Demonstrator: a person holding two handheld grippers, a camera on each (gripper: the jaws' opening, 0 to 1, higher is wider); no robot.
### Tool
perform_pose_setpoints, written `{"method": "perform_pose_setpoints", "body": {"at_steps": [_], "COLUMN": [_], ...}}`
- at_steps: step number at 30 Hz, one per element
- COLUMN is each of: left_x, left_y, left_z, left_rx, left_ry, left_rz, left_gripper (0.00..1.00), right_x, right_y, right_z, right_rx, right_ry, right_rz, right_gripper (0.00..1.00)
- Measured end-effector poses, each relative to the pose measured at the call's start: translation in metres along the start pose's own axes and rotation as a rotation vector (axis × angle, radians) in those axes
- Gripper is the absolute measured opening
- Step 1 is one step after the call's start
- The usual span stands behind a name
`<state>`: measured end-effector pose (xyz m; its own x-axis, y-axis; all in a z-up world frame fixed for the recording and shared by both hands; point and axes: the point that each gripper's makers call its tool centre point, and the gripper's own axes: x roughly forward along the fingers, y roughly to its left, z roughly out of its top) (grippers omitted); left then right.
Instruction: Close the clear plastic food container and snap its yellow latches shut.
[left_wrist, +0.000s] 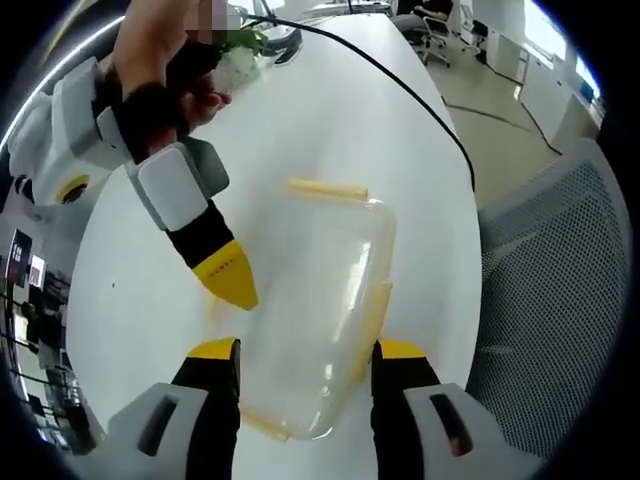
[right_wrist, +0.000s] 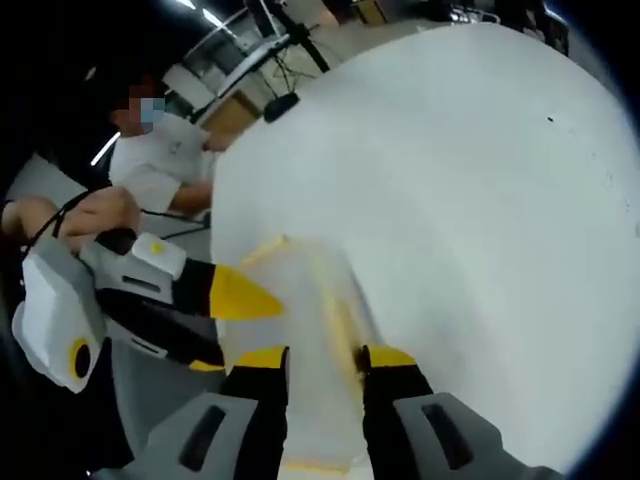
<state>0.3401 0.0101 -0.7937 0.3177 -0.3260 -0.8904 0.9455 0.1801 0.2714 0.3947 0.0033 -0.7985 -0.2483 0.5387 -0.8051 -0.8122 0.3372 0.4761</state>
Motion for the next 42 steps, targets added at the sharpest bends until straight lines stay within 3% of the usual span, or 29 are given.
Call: {"method": "perform_pose_setpoints", "body": {"at_steps": [8,10,14,21,24,28,31,33,36,42], "left_x": [0.0,-0.001,-0.003,-0.006,-0.006,-0.008,-0.006,-0.008,-0.009,-0.009], "left_y": [0.002,0.002,0.001,0.001,-0.005,-0.008,-0.007,-0.011,-0.014,-0.004], "left_z": [0.003,0.003,0.006,0.012,0.009,0.011,0.009,0.01,0.007,0.0], "left_rx": [-0.01,-0.009,-0.025,-0.061,-0.109,-0.101,-0.098,-0.121,-0.112,-0.065], "left_ry": [0.002,-0.003,-0.01,-0.022,-0.009,-0.03,-0.02,-0.019,0.004,0.034], "left_rz": [0.003,-0.006,-0.027,-0.052,-0.097,-0.123,-0.134,-0.175,-0.214,-0.215], "left_gripper": [0.52,0.52,0.53,0.67,0.78,0.87,0.99,0.99,0.99,0.99], "right_x": [-0.004,-0.006,-0.009,-0.017,-0.016,-0.012,-0.01,-0.01,-0.01,-0.012], "right_y": [-0.002,0.0,0.004,0.007,0.011,0.016,0.018,0.019,0.02,0.021], "right_z": [0.002,0.0,-0.004,-0.001,-0.005,-0.015,-0.017,-0.017,-0.018,-0.021], "right_rx": [-0.027,-0.076,-0.095,-0.157,-0.196,-0.321,-0.343,-0.356,-0.378,-0.415], "right_ry": [-0.016,-0.022,-0.015,-0.044,-0.031,0.021,0.034,0.046,0.057,0.063], "right_rz": [-0.005,-0.01,-0.004,-0.025,-0.033,-0.046,-0.071,-0.091,-0.11,-0.138], "right_gripper": [0.27,0.27,0.32,0.42,0.52,0.77,0.91,0.97,1.0,1.0]}}
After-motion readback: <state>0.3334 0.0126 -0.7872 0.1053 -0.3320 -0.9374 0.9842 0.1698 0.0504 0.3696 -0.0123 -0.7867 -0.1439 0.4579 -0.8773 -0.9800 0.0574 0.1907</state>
